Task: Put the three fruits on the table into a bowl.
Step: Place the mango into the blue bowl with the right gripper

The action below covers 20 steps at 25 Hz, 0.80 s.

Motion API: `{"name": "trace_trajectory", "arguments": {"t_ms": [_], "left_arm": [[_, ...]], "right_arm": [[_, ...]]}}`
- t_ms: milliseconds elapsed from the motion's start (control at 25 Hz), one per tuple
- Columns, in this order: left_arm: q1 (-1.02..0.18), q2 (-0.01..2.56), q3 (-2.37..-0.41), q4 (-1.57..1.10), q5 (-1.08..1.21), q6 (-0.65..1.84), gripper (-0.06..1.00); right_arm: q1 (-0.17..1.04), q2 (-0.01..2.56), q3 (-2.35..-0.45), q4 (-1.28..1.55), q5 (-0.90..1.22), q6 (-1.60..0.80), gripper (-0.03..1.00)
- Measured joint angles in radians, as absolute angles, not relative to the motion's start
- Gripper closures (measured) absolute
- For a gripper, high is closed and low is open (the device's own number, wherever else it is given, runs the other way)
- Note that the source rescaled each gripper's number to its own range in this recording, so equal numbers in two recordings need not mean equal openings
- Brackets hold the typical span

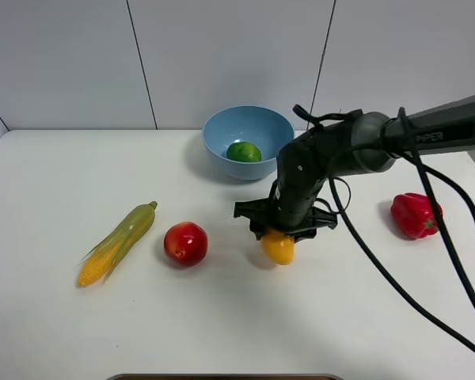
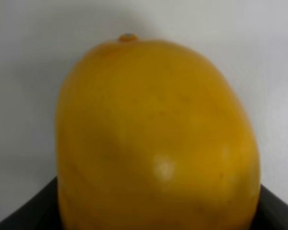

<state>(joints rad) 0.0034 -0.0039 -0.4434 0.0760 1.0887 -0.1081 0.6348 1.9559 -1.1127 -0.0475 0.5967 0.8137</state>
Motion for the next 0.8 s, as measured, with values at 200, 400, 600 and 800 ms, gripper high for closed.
{"name": "trace_trajectory", "arguments": {"t_ms": [200, 400, 600, 800], "left_arm": [[0.003, -0.004, -0.443, 0.076, 1.089, -0.108, 0.24], [0.003, -0.004, -0.443, 0.076, 1.089, -0.108, 0.24], [0.003, -0.004, -0.443, 0.076, 1.089, -0.108, 0.24], [0.003, -0.004, -0.443, 0.076, 1.089, -0.108, 0.24]], "right_arm": [[0.635, 1.888, -1.113, -0.050, 0.597, 0.813, 0.96], [0.636, 1.802, -1.113, -0.074, 0.598, 0.813, 0.96], [0.645, 1.720, -1.113, -0.095, 0.597, 0.813, 0.96], [0.648, 1.641, -1.113, -0.121, 0.563, 0.813, 0.96]]}}
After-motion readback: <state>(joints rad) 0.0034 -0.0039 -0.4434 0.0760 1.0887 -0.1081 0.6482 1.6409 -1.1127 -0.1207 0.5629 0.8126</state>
